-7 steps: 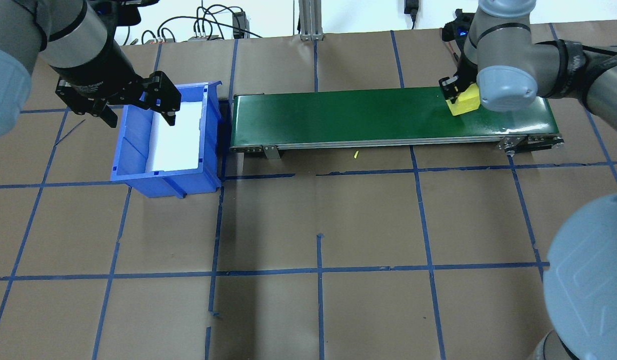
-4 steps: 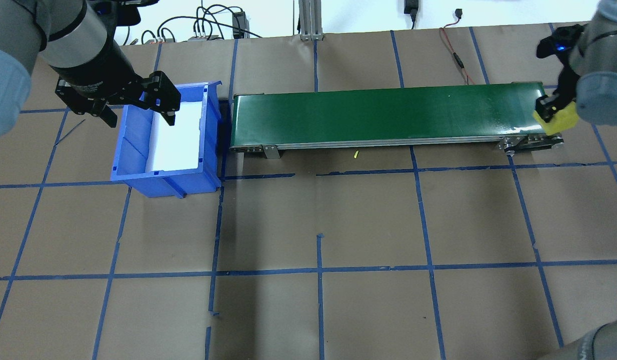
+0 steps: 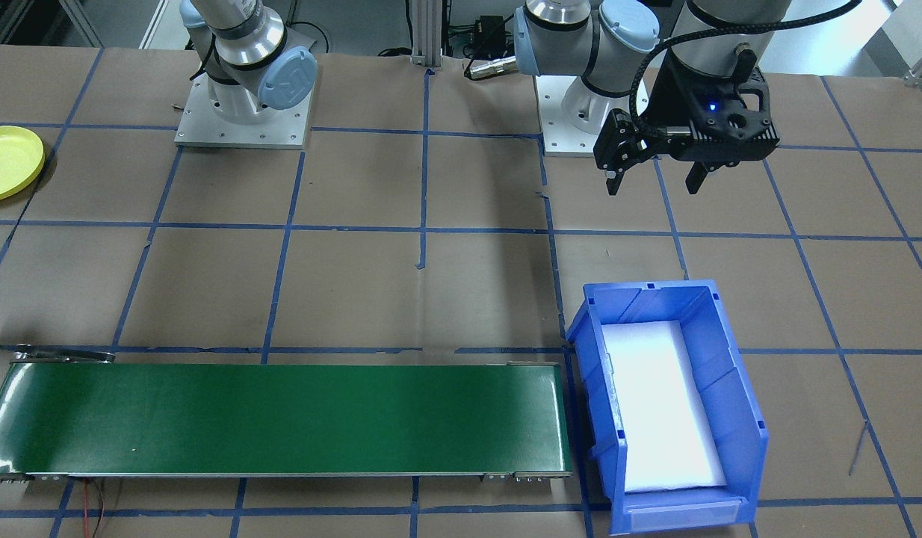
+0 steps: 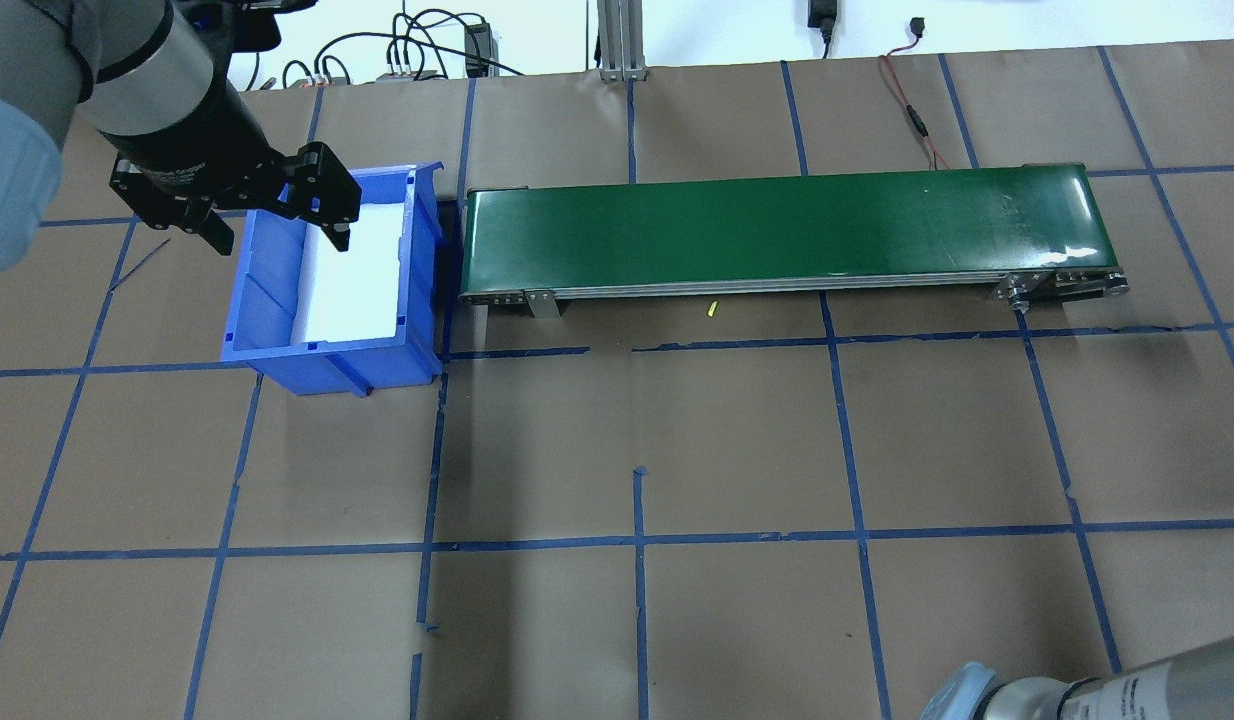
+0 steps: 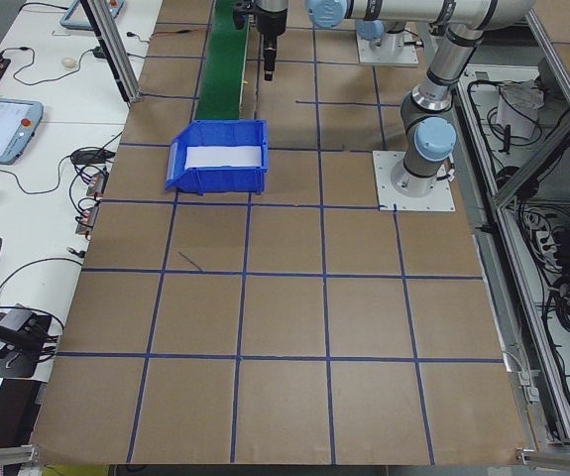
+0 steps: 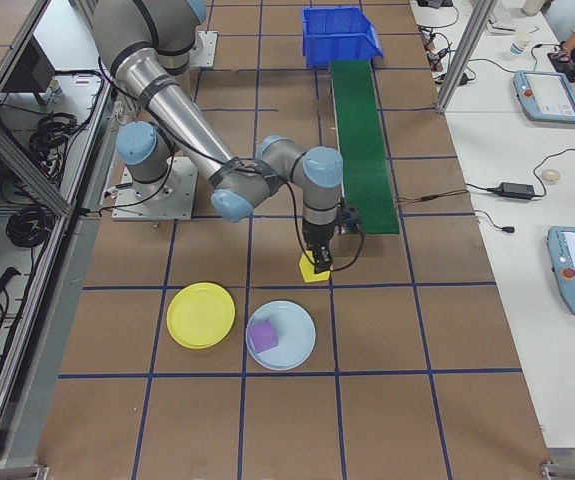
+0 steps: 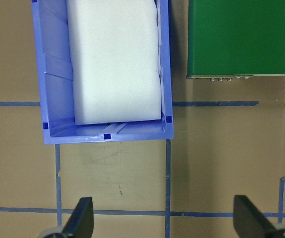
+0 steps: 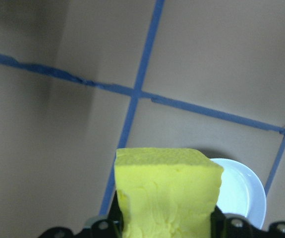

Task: Move block left to right into plate

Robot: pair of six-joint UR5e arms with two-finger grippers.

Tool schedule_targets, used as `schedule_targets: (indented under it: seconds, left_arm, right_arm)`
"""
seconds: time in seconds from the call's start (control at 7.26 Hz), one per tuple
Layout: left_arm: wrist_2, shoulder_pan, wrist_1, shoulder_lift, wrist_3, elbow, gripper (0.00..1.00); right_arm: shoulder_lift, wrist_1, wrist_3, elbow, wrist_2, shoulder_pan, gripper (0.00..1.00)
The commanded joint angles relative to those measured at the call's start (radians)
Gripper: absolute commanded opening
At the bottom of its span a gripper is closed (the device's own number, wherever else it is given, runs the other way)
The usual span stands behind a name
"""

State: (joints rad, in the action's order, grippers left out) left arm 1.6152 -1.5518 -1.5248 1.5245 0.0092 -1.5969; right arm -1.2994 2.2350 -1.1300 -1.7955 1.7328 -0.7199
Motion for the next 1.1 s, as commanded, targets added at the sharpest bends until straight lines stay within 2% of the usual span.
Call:
schedule_targets:
  seconds: [0.0,0.28,0.55,0.69,0.83,0.96]
  left_arm:
    - [0.000,0.001,0.000,0.000,0.000,0.000,1.00]
    - [0.000,0.001,0.000,0.000,0.000,0.000,1.00]
    - [0.000,0.001,0.000,-0.001,0.000,0.000,1.00]
    - [0.000,0.001,0.000,-0.001,0.000,0.000,1.00]
    - [0.000,0.001,0.000,0.000,0.000,0.000,1.00]
    - [0.000,0.001,0.000,-0.001,0.000,0.000,1.00]
  right_arm:
    - [-0.001,-0.090,-0.184,-0.031,-0.004,0.350,0.29]
    - [-0.001,-0.066,-0.212,-0.141,0.001,0.509,0.24]
    - [-0.026,0.114,-0.202,-0.279,0.004,0.550,0.22]
    - [-0.038,0.110,-0.171,-0.306,0.001,0.548,0.25]
    - [-0.038,0.115,-0.172,-0.309,-0.024,0.545,0.55]
    - [-0.047,0.112,-0.221,-0.298,-0.091,0.544,1.00]
